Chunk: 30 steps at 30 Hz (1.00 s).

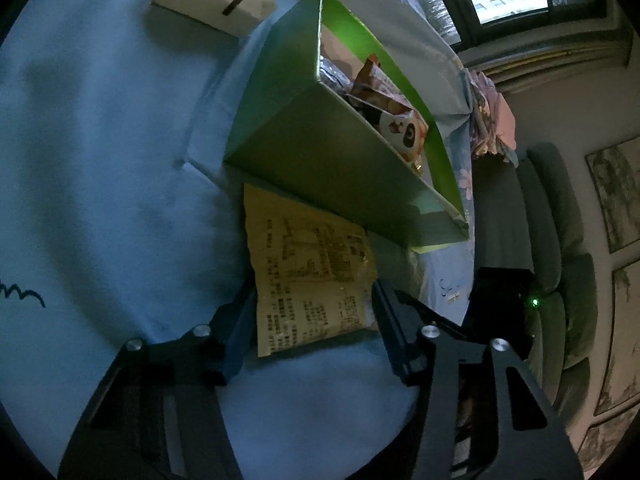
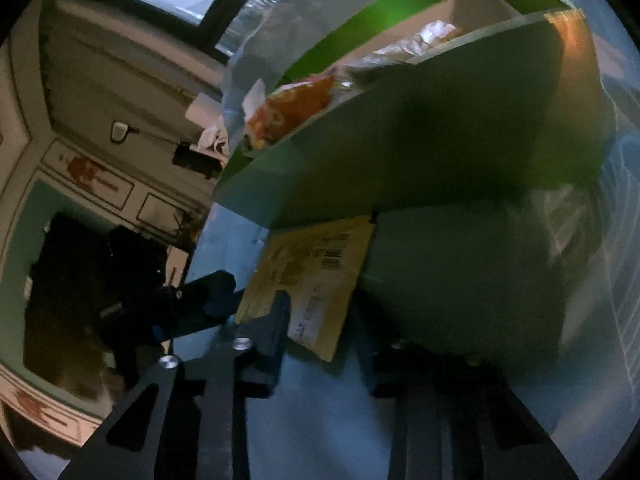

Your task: Organize snacks

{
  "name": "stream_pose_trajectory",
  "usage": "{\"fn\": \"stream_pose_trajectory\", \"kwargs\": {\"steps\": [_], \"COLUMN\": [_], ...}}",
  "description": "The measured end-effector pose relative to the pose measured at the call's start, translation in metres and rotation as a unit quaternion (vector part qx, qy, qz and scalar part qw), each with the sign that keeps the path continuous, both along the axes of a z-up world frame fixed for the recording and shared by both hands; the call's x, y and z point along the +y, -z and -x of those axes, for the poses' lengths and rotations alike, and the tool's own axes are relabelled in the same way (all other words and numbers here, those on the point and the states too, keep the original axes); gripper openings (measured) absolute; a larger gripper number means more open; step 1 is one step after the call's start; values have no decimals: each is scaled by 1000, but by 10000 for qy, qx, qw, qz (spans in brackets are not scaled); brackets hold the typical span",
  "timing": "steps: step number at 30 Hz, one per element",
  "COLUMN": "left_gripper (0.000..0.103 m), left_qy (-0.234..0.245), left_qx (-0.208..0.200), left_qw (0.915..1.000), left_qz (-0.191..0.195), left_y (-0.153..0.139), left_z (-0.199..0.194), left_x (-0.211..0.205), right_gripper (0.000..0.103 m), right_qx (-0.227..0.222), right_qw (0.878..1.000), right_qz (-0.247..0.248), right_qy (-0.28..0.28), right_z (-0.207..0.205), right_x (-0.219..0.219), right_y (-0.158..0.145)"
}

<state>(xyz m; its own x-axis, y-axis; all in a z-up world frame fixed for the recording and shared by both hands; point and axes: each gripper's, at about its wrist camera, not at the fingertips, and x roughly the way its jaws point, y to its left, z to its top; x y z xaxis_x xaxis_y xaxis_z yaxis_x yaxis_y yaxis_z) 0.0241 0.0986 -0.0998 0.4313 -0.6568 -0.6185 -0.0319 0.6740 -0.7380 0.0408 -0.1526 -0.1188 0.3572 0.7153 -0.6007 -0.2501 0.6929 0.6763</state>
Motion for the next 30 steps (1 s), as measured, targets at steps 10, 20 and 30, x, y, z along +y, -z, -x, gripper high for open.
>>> {"fn": "stream_pose_trajectory", "kwargs": {"steps": [10, 20, 30], "left_gripper": [48, 39, 15], "left_qy": [6, -15, -39], "left_qx": [47, 24, -153], "left_qw": [10000, 10000, 9989], "left_qz": [85, -5, -432], "left_y": [2, 3, -3], "left_z": [-2, -4, 10], "left_x": [6, 4, -2], "right_gripper": [25, 13, 2], "right_qx": [678, 611, 279], "right_qw": [9974, 9981, 9996], "right_qz": [103, -71, 70], "right_qy": [238, 77, 20], "right_z": [-17, -25, -9], "right_x": [-2, 14, 12], "right_y": [4, 11, 3]}}
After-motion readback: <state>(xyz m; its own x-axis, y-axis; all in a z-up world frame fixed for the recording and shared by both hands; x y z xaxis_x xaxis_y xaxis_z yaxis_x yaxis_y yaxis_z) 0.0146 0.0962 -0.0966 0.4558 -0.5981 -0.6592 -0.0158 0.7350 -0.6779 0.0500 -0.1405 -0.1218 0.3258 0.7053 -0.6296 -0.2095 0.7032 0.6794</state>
